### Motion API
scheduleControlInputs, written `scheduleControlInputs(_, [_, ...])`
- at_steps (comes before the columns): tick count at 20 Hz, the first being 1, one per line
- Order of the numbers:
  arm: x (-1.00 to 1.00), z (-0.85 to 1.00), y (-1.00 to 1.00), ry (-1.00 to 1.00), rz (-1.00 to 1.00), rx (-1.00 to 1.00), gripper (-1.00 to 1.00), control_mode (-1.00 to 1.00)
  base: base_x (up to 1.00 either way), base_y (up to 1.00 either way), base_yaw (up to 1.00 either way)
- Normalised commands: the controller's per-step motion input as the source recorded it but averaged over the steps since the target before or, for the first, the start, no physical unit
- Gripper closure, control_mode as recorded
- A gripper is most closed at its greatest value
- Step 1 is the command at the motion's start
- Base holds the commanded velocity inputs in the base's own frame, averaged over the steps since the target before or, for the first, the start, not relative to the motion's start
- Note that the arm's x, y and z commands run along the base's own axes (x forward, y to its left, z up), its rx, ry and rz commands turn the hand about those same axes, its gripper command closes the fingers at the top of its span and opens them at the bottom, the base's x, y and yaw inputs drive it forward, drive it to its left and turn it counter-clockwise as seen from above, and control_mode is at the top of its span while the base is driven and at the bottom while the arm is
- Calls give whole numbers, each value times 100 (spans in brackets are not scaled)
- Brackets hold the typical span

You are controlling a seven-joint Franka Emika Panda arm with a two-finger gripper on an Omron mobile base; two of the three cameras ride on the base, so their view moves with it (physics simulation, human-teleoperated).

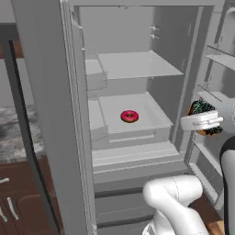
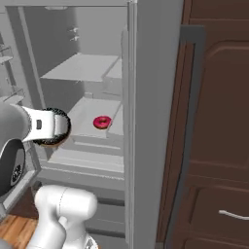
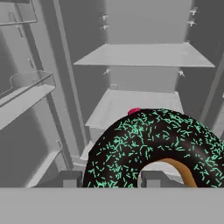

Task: Take the donuts from the fridge and place them on the empty tray on the dining counter.

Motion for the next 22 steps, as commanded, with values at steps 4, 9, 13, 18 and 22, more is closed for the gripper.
scheduleControlInputs(4, [0,0,0,0,0,0,100,100,-100,-9,0])
scheduleControlInputs(9, [0,0,0,0,0,0,100,100,-100,-7,0])
scheduleControlInputs(13, [0,0,0,0,0,0,100,100,-82,-1,7])
scheduleControlInputs(18, [0,0,0,0,0,0,100,100,-43,-15,51])
scheduleControlInputs(22, [0,0,0,0,0,0,100,100,-29,-26,82])
